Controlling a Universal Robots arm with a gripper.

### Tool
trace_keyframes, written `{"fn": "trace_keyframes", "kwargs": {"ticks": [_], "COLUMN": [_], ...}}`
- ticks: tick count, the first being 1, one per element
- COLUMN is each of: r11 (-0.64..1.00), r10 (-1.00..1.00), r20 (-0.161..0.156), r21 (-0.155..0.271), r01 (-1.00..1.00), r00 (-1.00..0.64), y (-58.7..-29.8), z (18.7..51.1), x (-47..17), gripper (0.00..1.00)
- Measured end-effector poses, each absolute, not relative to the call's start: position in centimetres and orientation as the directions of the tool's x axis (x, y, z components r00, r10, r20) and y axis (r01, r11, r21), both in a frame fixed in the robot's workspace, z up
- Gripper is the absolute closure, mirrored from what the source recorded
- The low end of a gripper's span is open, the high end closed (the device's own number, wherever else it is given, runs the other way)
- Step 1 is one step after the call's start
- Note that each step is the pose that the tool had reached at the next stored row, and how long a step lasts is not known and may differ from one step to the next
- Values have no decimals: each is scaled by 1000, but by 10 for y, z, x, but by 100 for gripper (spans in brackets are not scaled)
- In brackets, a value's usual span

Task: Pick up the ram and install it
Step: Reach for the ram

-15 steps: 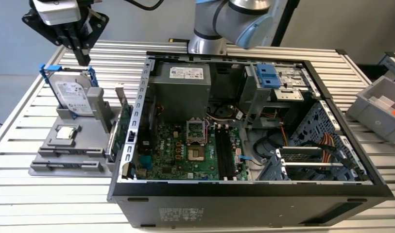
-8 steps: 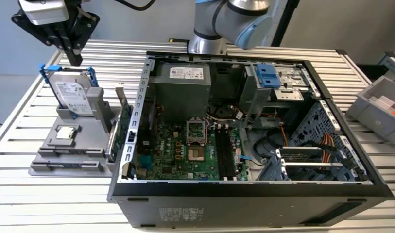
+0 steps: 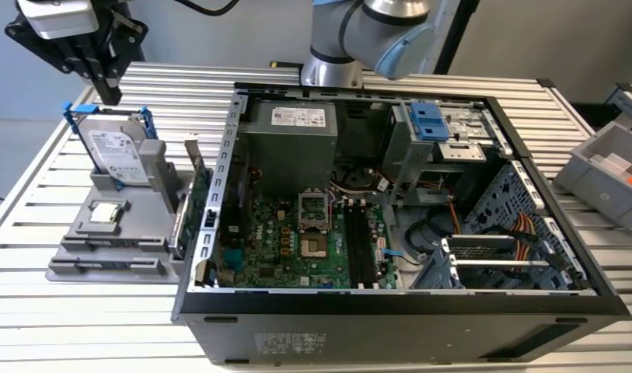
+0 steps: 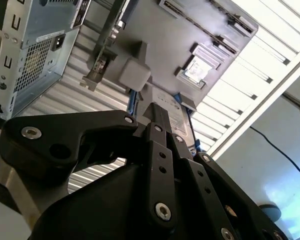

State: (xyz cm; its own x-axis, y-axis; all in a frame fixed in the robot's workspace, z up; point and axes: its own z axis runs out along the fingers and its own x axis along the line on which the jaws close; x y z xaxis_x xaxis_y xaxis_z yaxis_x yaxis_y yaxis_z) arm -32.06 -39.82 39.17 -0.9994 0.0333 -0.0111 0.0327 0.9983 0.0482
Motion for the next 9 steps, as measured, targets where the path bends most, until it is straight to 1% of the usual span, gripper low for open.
{"fn": "trace_keyframes", "kwargs": {"ticks": [9], "r11": [999], "r10": [24], "r20": [-11], "r21": [48], "r01": [24], "r00": [-1000], "y": [-397], "z": [392], "x": [-331], "gripper": [100]}}
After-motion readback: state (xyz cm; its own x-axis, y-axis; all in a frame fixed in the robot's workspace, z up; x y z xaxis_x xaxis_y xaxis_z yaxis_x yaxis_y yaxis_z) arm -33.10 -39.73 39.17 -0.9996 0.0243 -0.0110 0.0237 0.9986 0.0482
